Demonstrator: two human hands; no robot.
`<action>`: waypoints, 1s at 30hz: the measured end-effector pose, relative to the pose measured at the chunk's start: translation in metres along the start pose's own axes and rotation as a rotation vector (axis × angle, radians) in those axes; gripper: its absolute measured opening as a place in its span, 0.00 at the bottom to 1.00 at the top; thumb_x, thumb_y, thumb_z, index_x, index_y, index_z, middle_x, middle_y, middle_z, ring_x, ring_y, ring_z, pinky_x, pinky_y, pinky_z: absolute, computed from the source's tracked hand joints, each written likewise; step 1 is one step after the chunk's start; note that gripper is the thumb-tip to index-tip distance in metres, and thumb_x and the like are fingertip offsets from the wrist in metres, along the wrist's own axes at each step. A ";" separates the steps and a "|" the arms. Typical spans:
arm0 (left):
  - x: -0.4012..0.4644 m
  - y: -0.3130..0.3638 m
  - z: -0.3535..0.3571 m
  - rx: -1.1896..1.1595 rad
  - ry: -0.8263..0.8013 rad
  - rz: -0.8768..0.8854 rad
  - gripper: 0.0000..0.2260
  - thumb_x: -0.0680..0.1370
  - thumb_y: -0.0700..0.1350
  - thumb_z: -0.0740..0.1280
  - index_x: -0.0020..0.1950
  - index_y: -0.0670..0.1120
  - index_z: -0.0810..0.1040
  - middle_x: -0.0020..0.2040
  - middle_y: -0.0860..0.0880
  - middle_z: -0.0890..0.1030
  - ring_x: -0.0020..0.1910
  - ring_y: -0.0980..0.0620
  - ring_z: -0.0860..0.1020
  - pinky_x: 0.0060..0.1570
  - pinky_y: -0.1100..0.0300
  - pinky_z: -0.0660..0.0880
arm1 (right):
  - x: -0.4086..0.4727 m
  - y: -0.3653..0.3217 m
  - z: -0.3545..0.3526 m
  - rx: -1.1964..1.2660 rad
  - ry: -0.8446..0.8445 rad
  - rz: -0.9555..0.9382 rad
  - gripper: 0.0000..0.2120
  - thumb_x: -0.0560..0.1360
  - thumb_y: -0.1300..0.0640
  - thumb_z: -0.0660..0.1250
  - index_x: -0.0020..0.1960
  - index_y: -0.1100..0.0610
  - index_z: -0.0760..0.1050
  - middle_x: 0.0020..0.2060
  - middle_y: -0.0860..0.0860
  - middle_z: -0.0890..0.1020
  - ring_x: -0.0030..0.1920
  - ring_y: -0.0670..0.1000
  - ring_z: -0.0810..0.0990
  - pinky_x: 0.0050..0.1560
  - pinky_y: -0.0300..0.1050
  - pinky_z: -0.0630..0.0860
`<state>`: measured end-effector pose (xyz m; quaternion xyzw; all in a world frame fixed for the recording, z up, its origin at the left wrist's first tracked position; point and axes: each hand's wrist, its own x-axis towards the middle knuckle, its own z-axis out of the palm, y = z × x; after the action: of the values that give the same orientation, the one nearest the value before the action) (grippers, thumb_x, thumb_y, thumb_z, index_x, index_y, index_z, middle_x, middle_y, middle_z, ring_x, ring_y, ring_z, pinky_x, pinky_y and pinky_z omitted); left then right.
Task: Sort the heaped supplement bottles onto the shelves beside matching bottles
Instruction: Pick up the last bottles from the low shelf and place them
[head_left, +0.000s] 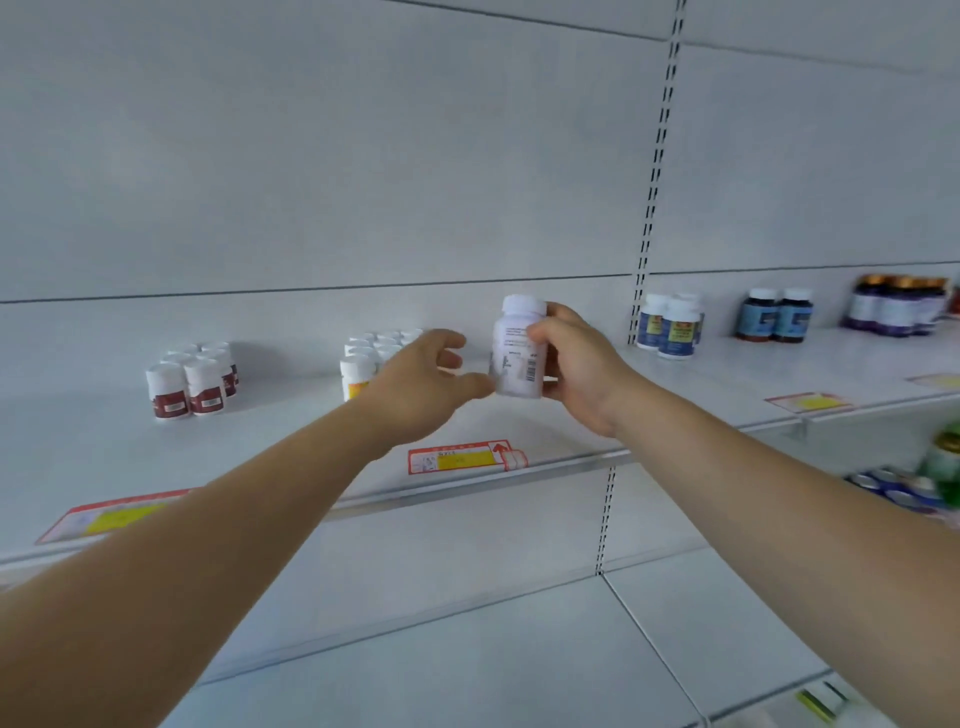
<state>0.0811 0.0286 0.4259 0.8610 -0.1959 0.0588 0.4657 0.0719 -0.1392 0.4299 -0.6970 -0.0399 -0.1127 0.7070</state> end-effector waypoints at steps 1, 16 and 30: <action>-0.003 0.011 0.014 -0.054 -0.046 0.003 0.26 0.73 0.52 0.71 0.68 0.51 0.67 0.59 0.53 0.74 0.50 0.54 0.77 0.46 0.60 0.74 | -0.006 -0.004 -0.011 0.077 0.035 0.000 0.11 0.78 0.62 0.55 0.53 0.50 0.73 0.44 0.52 0.79 0.43 0.51 0.79 0.44 0.47 0.76; -0.077 0.262 0.377 -0.585 -0.614 0.189 0.23 0.74 0.42 0.70 0.67 0.48 0.68 0.55 0.50 0.77 0.50 0.53 0.79 0.56 0.50 0.77 | -0.229 -0.065 -0.387 0.184 0.515 -0.110 0.07 0.78 0.61 0.56 0.48 0.55 0.72 0.37 0.54 0.77 0.36 0.51 0.76 0.40 0.46 0.75; -0.046 0.394 0.583 -0.691 -0.770 0.273 0.14 0.76 0.42 0.69 0.58 0.51 0.70 0.55 0.48 0.80 0.52 0.51 0.81 0.52 0.56 0.79 | -0.249 -0.067 -0.622 -0.193 0.773 -0.209 0.05 0.76 0.55 0.67 0.51 0.47 0.75 0.44 0.50 0.80 0.40 0.50 0.81 0.40 0.47 0.80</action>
<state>-0.1626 -0.6319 0.3935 0.5832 -0.4709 -0.2693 0.6047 -0.2470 -0.7321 0.4264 -0.6586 0.1686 -0.4407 0.5862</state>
